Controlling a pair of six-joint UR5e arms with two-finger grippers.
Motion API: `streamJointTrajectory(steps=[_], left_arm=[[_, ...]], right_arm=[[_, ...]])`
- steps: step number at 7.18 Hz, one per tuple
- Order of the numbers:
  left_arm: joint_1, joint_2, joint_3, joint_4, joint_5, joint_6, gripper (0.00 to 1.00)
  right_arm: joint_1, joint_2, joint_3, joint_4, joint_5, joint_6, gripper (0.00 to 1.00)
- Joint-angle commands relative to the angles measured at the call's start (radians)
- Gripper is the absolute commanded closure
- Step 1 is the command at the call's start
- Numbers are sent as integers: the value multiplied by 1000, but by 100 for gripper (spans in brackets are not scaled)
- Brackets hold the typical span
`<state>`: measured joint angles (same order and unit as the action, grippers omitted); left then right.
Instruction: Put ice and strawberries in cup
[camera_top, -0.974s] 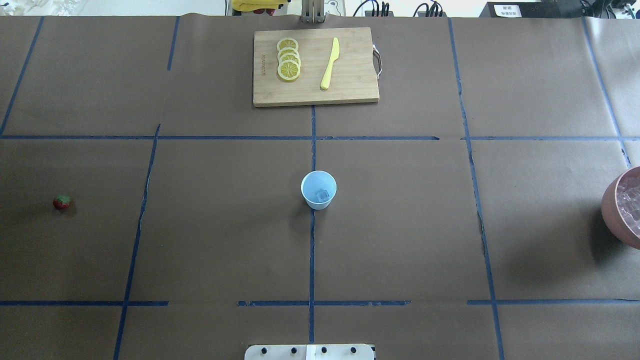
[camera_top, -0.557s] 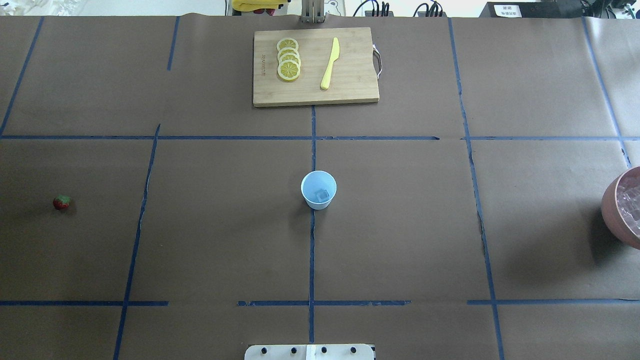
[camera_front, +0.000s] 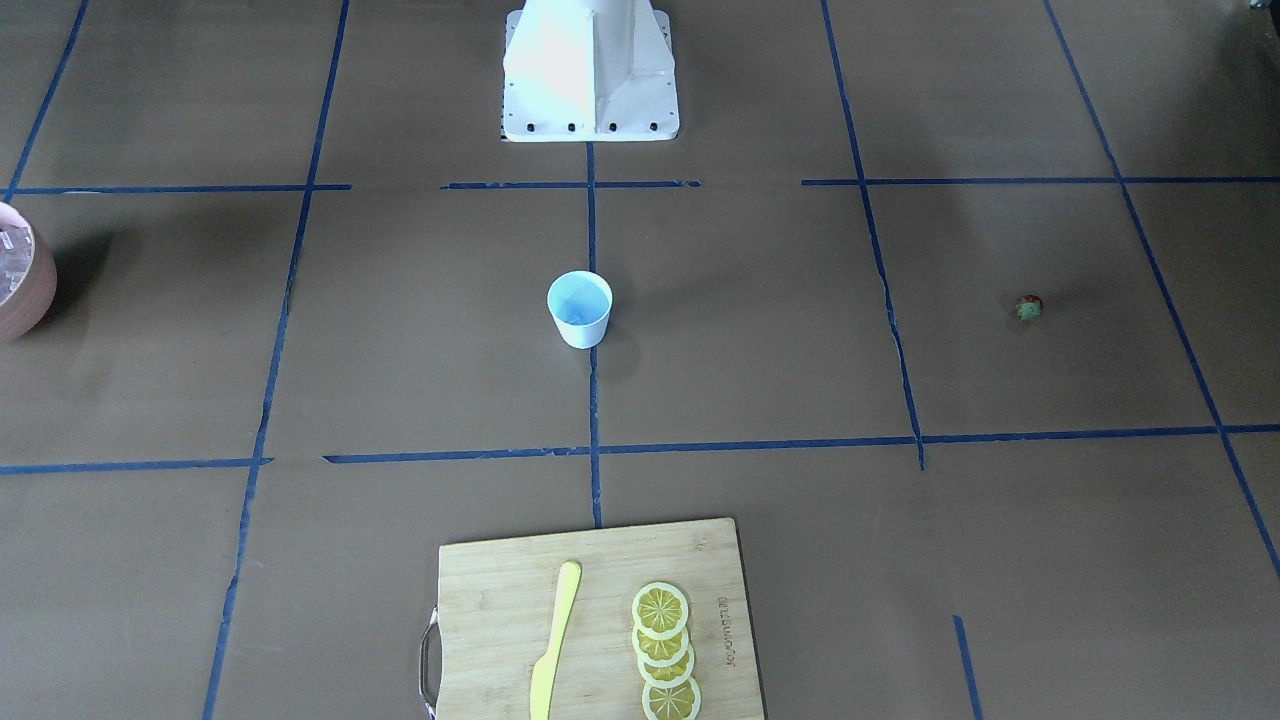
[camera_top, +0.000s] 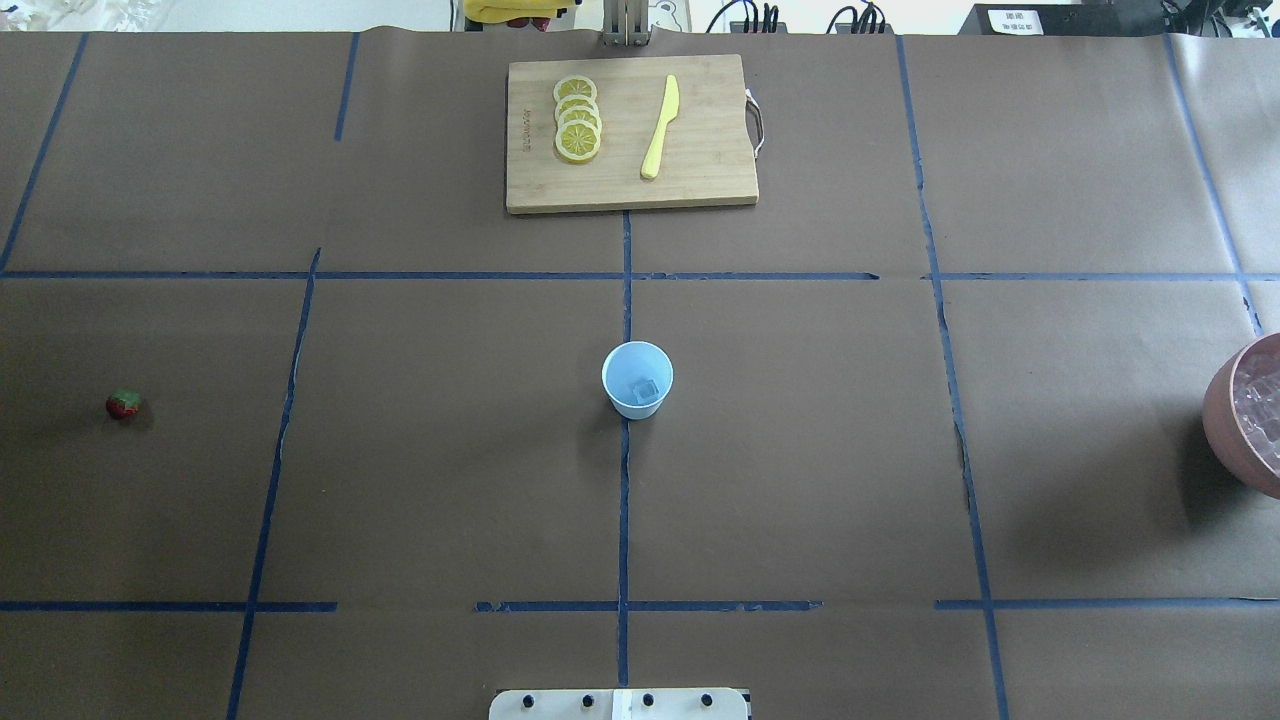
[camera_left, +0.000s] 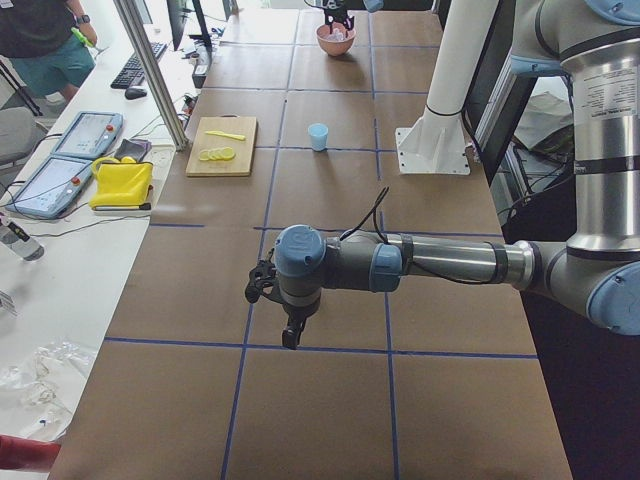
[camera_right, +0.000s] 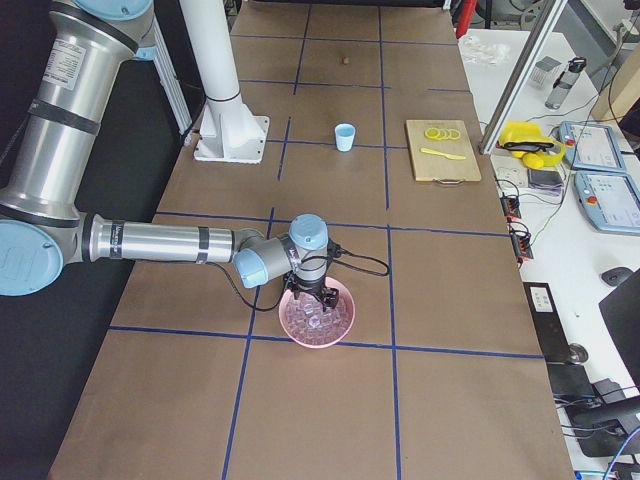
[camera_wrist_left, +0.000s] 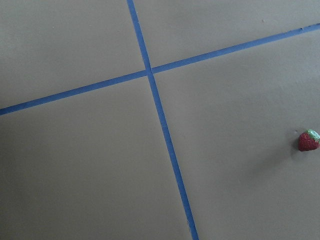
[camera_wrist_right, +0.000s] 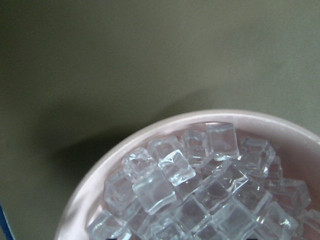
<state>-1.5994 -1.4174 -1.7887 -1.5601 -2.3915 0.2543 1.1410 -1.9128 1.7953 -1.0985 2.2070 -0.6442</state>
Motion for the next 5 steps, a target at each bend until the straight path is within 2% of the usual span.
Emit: streamJointTrajectory(steps=[1,5], left_arm=[[-1,0,0,0,0,-1,0],[-1,0,-3,-2,0,-1,0]], right_arm=[[-1,-2,-4,-3,-12,-32,14],[-3,-5,-11,-3,-13,-55,22]])
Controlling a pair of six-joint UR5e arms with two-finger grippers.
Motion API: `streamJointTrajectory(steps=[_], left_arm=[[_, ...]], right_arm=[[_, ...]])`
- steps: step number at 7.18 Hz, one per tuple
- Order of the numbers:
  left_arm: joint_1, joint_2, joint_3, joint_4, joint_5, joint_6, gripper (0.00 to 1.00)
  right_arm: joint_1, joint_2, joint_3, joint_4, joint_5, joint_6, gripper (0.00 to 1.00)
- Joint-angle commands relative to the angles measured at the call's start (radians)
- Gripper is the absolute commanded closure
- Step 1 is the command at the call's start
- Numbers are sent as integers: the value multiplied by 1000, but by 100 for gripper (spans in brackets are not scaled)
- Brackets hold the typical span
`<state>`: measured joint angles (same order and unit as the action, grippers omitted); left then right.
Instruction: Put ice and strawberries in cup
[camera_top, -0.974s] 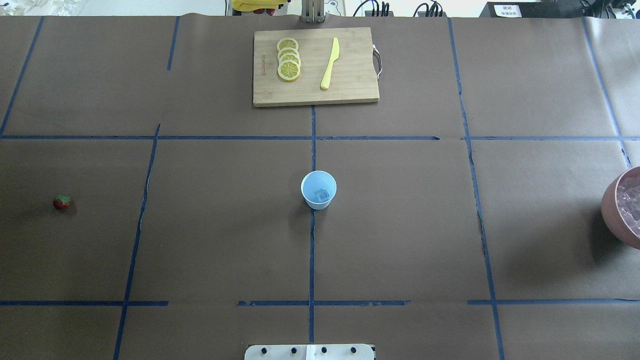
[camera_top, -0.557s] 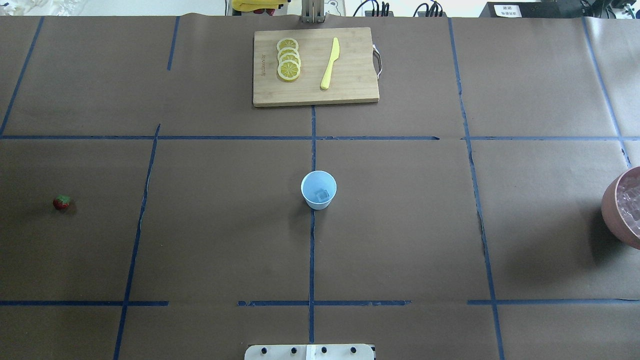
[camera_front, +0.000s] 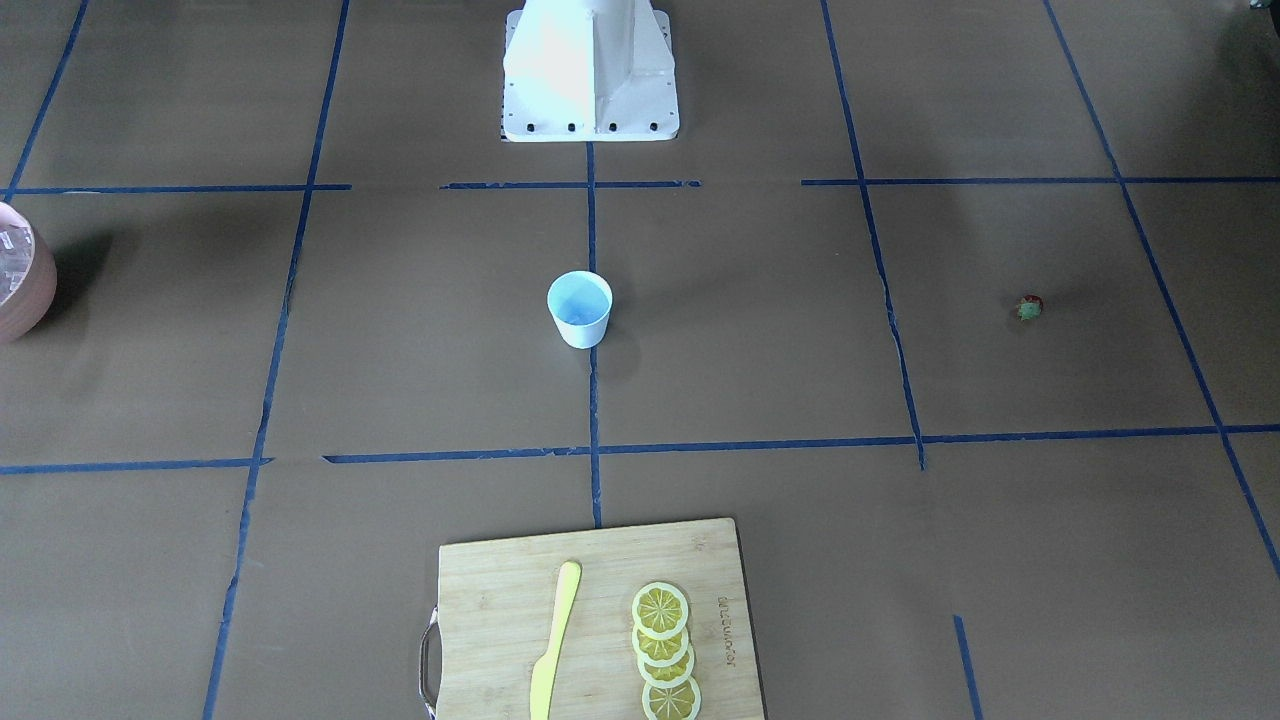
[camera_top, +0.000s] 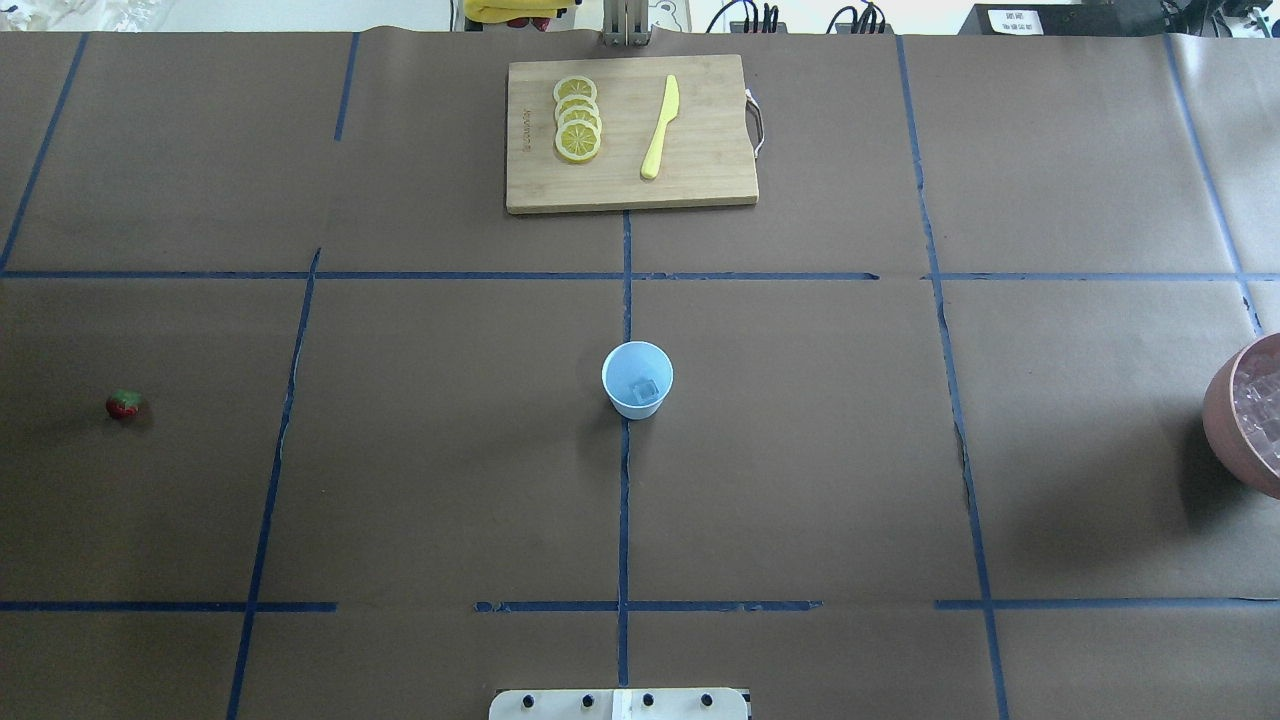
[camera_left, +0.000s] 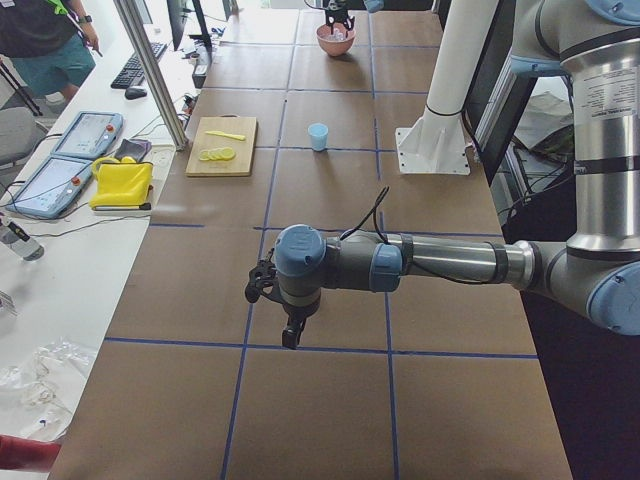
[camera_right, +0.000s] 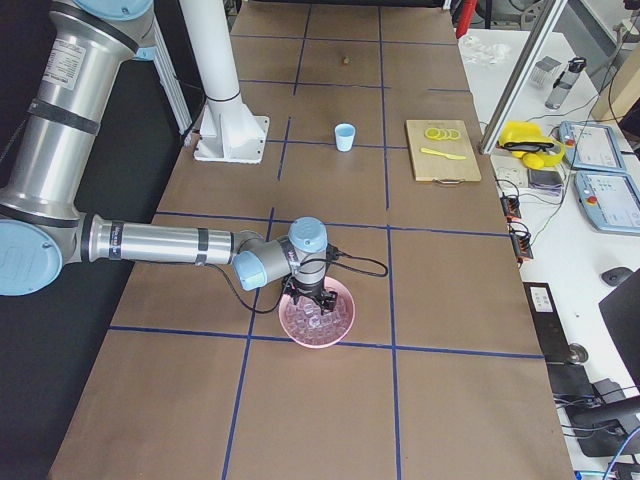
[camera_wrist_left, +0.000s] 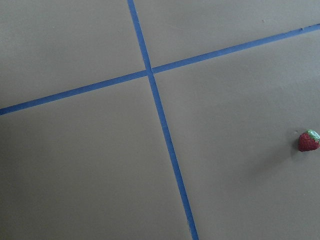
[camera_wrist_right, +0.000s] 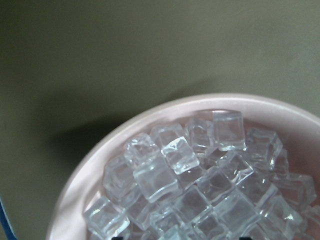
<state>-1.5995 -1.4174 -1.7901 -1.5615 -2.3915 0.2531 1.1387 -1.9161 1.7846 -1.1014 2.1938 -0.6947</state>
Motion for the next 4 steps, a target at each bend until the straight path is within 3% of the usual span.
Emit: streamJointTrajectory(steps=[1,4], left_arm=[[1,0,0,0,0,0,0],[1,0,-2,0,0,0,0]], right_arm=[[-1,-4,-1,0,0,-8,28],[1,-3,1,0,-9,-25,74]])
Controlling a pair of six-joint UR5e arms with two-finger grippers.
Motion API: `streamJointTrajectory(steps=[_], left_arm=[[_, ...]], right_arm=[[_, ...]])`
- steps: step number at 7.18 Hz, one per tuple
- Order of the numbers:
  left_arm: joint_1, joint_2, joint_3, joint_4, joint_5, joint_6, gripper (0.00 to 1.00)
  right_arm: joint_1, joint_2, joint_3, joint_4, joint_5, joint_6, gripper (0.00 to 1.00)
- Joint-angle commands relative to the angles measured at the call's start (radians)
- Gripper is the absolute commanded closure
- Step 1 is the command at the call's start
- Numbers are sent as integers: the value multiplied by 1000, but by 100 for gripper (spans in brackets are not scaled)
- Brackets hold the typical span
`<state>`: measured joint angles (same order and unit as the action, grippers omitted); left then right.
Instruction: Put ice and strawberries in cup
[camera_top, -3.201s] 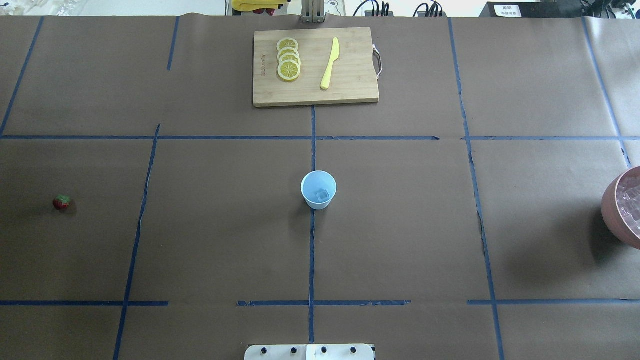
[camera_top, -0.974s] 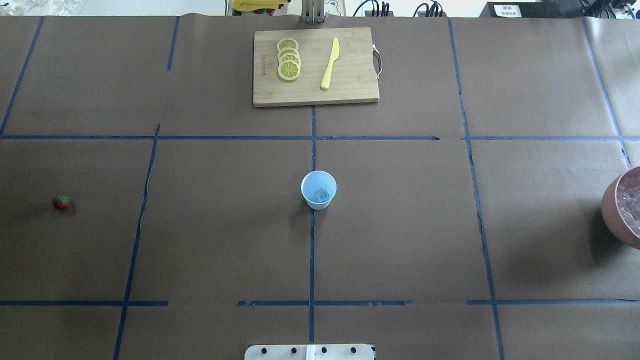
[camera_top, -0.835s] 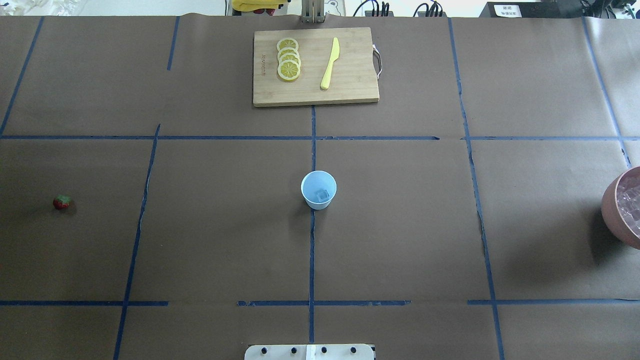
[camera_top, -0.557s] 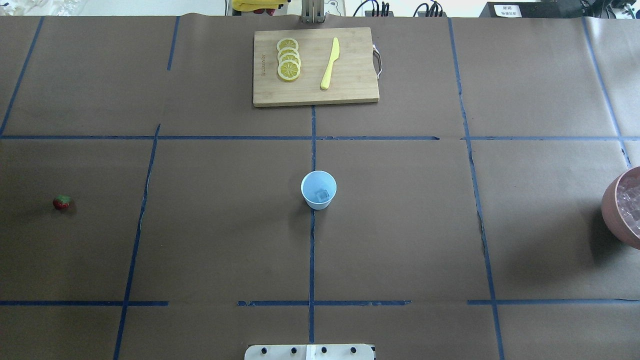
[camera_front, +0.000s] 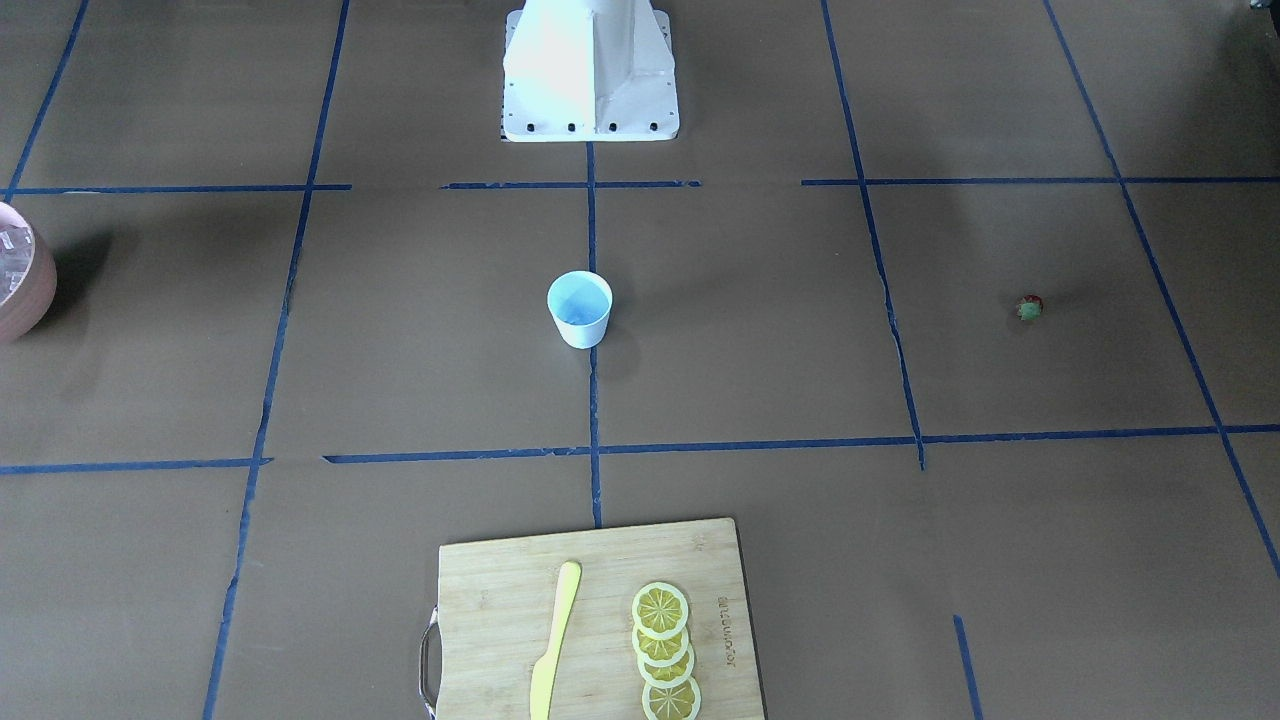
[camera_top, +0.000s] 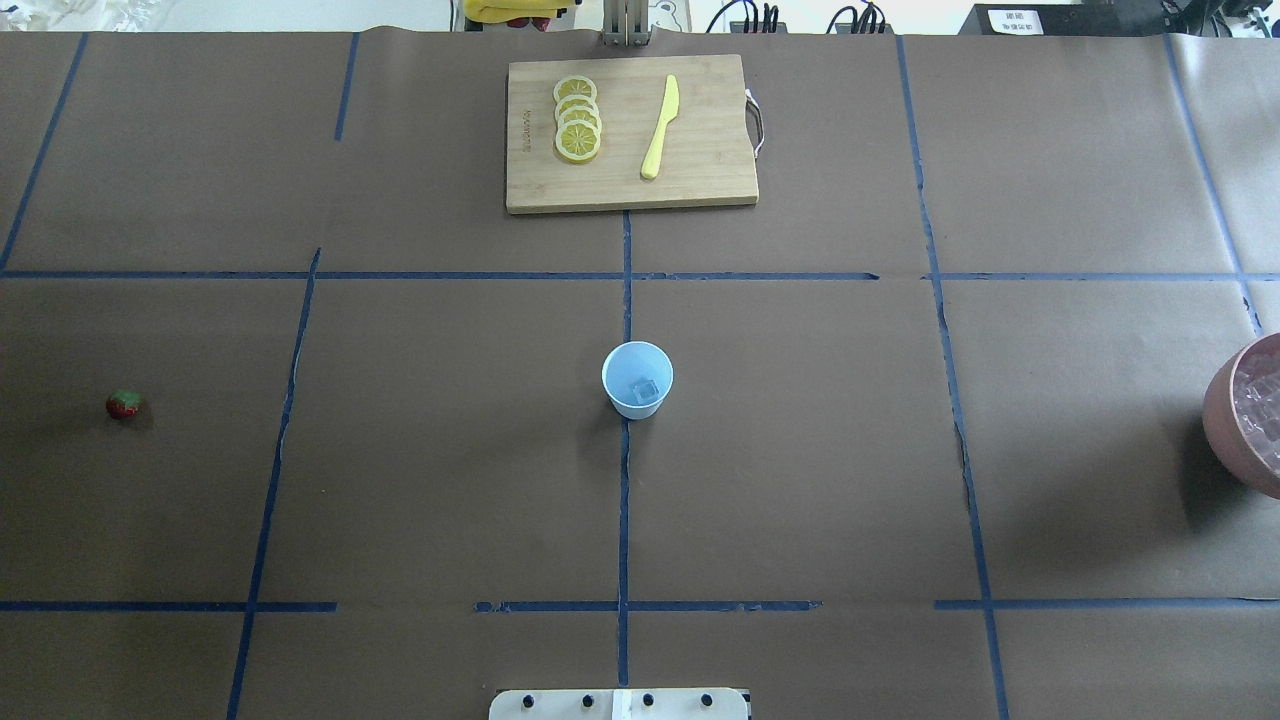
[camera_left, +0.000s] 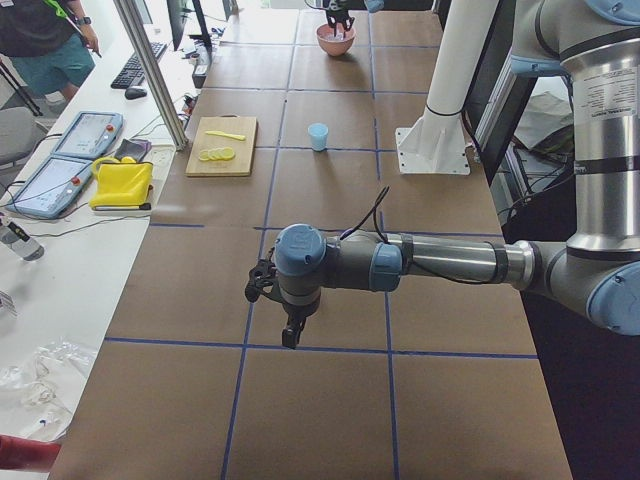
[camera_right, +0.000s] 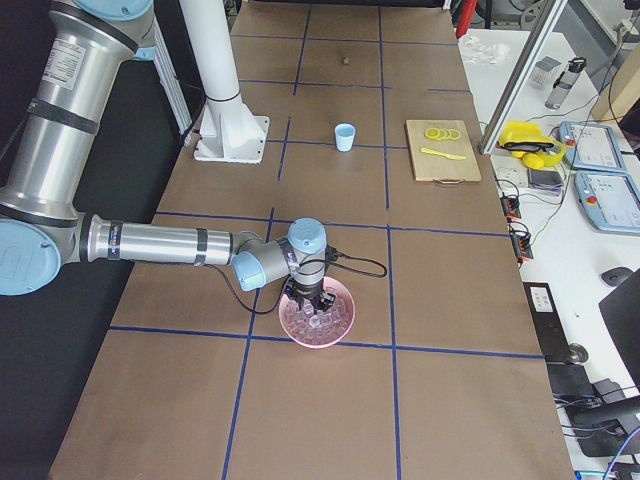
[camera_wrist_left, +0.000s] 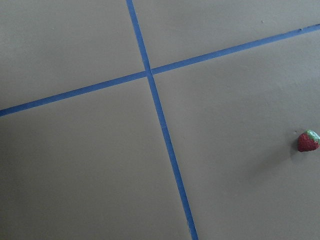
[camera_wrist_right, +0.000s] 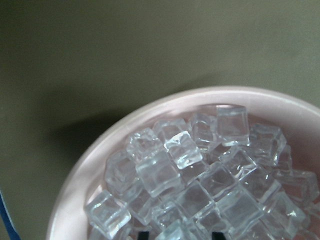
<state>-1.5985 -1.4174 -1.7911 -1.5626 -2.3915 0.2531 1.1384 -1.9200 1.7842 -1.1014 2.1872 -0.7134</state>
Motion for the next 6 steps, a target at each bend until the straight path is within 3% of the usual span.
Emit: streamJointTrajectory(steps=[1,4,6], left_arm=[[0,0,-4,1,0,0,0],[0,0,-7,1,0,0,0],[0,0,-10,-1,0,0,0]], right_arm=[[1,1,3,0,-3,-4,79],[3,9,36,-11,23,2,83],[20,16,105,-95,25,90,96]])
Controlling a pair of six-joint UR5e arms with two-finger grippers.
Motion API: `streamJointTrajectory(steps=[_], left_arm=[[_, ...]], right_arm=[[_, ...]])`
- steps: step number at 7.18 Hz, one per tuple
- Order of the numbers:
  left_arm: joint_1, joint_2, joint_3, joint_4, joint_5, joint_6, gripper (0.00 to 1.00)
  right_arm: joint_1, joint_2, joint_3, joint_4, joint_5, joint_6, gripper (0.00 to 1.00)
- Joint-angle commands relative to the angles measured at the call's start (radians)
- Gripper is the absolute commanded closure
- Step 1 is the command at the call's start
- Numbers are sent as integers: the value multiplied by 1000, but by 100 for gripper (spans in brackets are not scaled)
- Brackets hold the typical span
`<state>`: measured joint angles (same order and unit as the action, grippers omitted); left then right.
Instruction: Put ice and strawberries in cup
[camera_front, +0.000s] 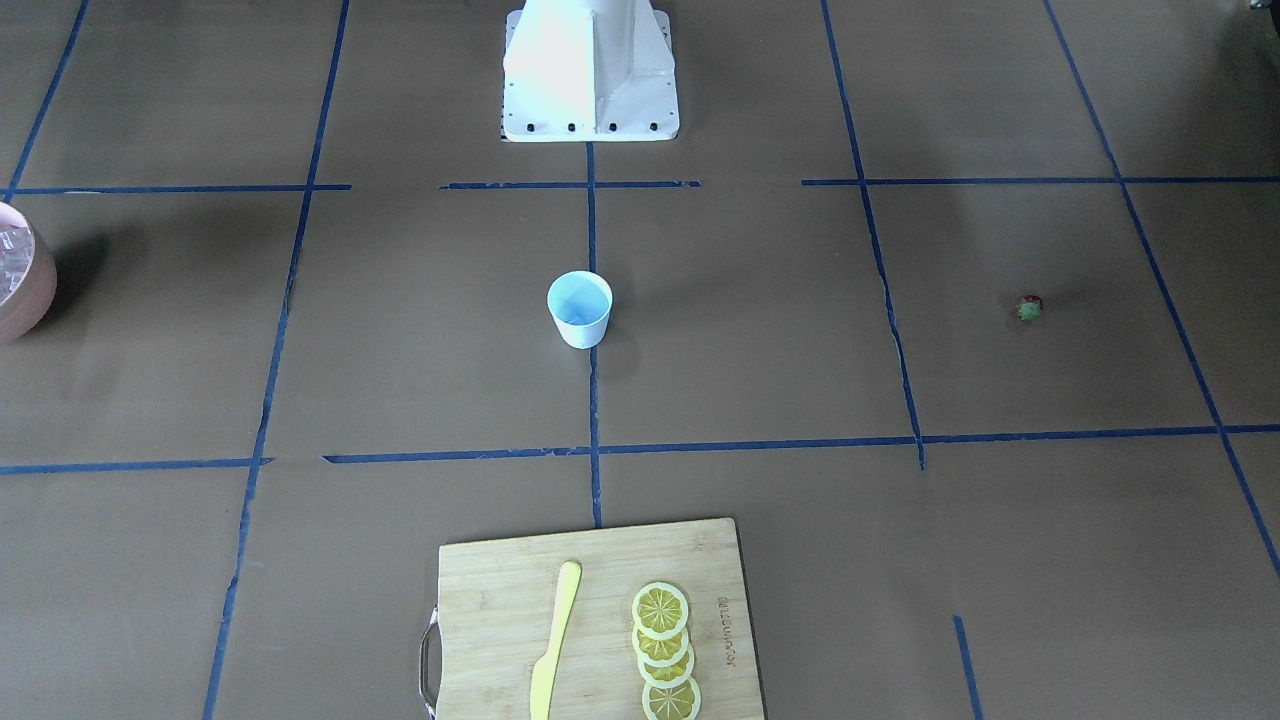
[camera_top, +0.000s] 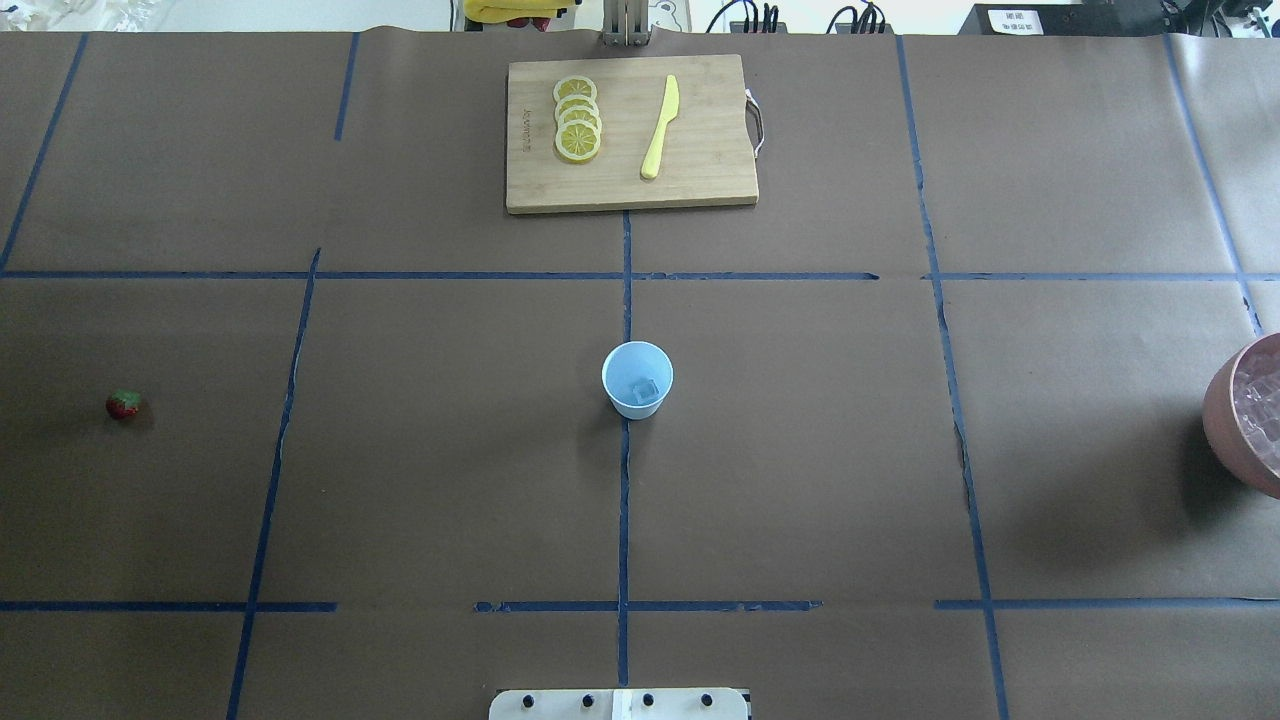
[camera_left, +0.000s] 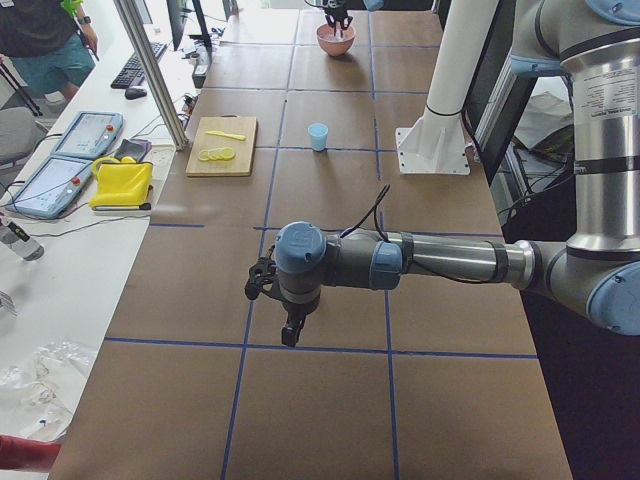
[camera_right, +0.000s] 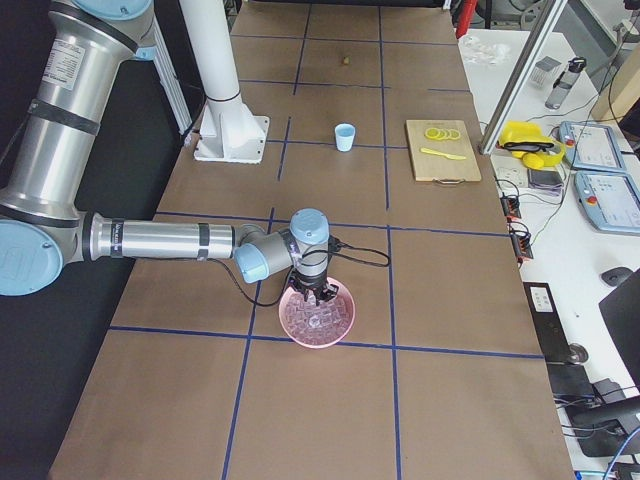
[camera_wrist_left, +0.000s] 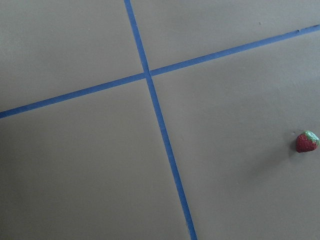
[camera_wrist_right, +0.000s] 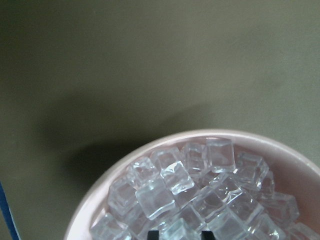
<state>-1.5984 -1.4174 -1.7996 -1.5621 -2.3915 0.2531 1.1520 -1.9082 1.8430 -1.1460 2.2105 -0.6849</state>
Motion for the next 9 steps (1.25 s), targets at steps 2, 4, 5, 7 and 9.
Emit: streamJointTrajectory(steps=[2,4,5,7,9], left_arm=[[0,0,-3,0,0,0,0],[0,0,-3,0,0,0,0],[0,0,-3,0,0,0,0],[0,0,-3,0,0,-2,0],[0,0,-4,-1,0,0,0]], right_arm=[[28,35,79,-55,3,293,96],[25,87,107,-61,14,709,98],[11,119,110,-63,29,876,98],[-70,240,117,-113,57,1190,98],[-176,375,136,-175,16,1429,99]])
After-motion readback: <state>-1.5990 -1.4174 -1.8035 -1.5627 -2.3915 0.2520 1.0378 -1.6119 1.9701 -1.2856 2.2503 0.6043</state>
